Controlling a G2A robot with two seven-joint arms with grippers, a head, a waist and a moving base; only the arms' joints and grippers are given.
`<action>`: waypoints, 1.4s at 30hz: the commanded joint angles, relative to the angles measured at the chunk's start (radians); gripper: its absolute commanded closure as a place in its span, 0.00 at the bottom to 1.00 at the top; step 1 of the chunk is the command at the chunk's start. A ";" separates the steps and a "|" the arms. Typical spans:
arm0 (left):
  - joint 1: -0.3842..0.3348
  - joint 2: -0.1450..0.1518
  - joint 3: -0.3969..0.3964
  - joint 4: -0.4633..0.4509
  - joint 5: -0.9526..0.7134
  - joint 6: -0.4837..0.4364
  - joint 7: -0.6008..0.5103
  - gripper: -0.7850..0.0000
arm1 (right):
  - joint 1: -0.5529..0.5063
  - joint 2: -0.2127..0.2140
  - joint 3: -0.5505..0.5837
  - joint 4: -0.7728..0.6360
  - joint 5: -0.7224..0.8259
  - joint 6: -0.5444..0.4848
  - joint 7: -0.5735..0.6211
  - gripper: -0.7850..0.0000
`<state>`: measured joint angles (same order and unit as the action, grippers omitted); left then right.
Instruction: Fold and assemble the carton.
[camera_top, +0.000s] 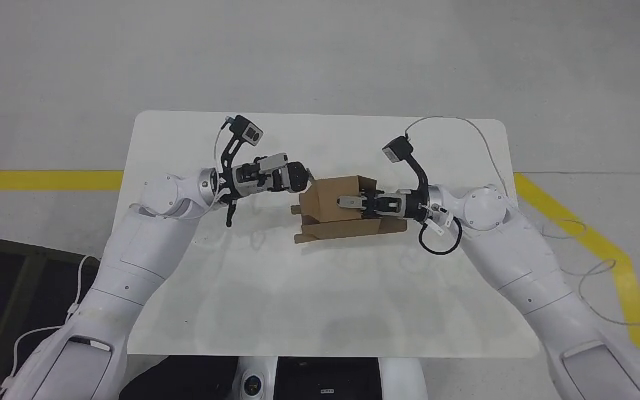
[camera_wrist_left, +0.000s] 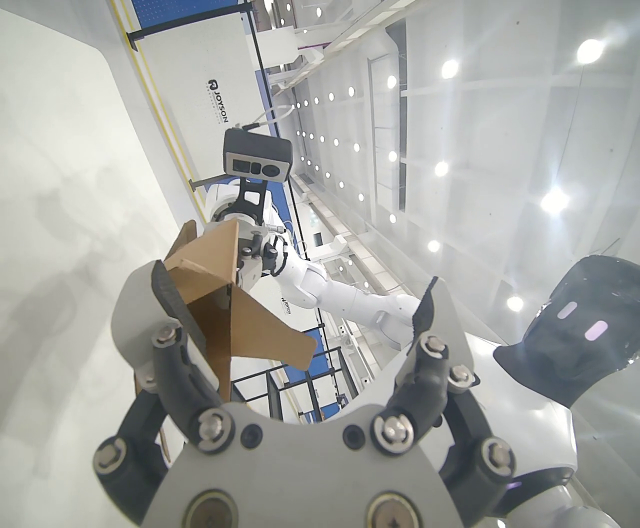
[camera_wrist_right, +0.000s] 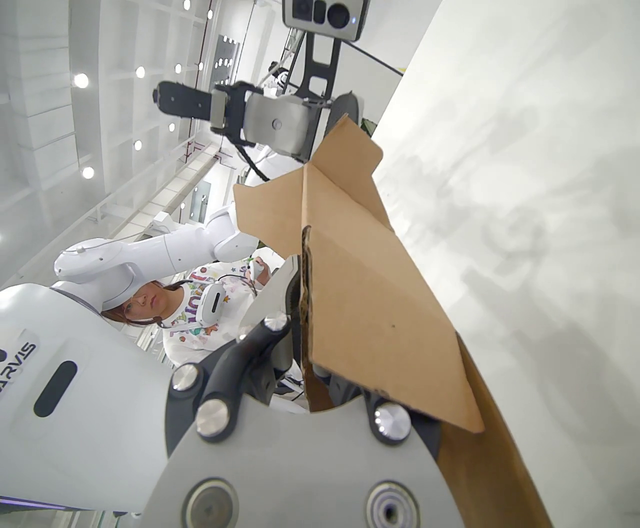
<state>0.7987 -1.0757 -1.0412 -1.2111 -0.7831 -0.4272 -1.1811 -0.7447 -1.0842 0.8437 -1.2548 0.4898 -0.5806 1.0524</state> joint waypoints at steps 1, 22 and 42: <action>0.000 -0.001 -0.005 0.000 0.003 0.002 -0.001 0.00 | -0.001 -0.003 -0.002 -0.001 0.010 -0.002 0.009 1.00; -0.026 -0.030 0.011 0.001 0.008 0.011 -0.028 0.00 | 0.016 -0.038 -0.013 0.034 0.051 -0.009 0.050 1.00; 0.026 -0.033 -0.010 -0.077 0.037 0.043 -0.052 0.00 | -0.012 -0.037 0.085 0.041 -0.008 0.003 -0.110 1.00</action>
<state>0.8220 -1.1076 -1.0541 -1.2866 -0.7469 -0.3860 -1.2312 -0.7555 -1.1211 0.9252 -1.2136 0.4836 -0.5780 0.9481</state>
